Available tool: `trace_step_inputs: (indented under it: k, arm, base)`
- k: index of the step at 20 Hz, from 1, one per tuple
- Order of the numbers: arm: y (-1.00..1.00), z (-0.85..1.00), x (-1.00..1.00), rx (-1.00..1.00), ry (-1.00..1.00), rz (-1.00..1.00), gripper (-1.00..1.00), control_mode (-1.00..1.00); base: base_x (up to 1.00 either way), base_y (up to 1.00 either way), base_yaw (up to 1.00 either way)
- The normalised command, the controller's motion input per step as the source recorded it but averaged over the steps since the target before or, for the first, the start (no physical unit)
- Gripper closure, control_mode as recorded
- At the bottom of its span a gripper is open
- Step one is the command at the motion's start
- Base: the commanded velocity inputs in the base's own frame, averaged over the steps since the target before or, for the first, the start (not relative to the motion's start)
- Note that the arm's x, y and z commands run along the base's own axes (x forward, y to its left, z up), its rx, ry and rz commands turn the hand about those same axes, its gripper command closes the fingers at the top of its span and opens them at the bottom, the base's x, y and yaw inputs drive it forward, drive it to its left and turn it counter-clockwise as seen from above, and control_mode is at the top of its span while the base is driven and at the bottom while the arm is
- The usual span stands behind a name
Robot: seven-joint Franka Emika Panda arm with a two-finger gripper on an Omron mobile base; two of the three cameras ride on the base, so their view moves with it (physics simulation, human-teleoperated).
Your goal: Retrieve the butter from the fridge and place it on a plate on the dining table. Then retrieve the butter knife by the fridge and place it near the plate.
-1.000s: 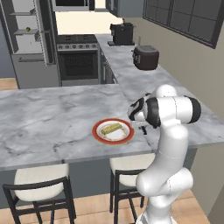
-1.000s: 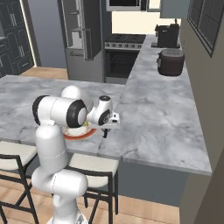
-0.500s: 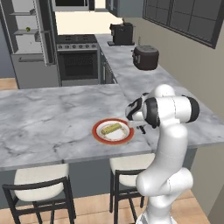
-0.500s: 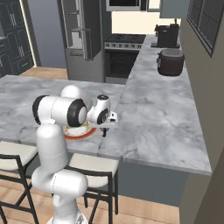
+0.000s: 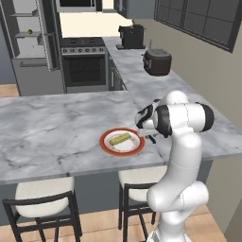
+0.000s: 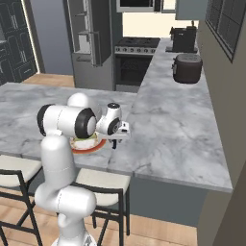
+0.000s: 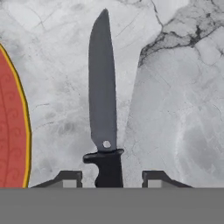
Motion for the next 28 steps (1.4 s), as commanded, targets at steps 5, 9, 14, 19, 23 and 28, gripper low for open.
trace_step_inputs:
  k: [5, 9, 14, 19, 23, 28]
  arm:
    - [0.0, 0.0, 0.0, 0.0, 0.0, 0.0, -1.0, -1.0]
    - [0.0, 0.28, 0.0, -0.09, 0.0, 0.0, -1.0, -1.0]
    - [0.0, 0.52, 0.0, -0.15, 0.0, 0.0, -1.0, -1.0]
    - [0.02, 0.54, -0.49, 0.08, 0.05, -0.09, -1.0, -1.0]
    - [0.0, 0.88, -0.98, 0.17, -0.08, -0.12, -1.0, -1.0]
    - [0.18, 0.93, -0.82, -0.05, -0.11, 0.0, -1.0, -1.0]
  base:
    - [0.0, 0.0, 0.0]
    - [0.0, 0.0, 0.0]
    - [0.0, 0.0, 0.0]
    - [0.0, 0.0, 0.0]
    - [0.0, 0.0, 0.0]
    - [0.0, 0.0, 0.0]
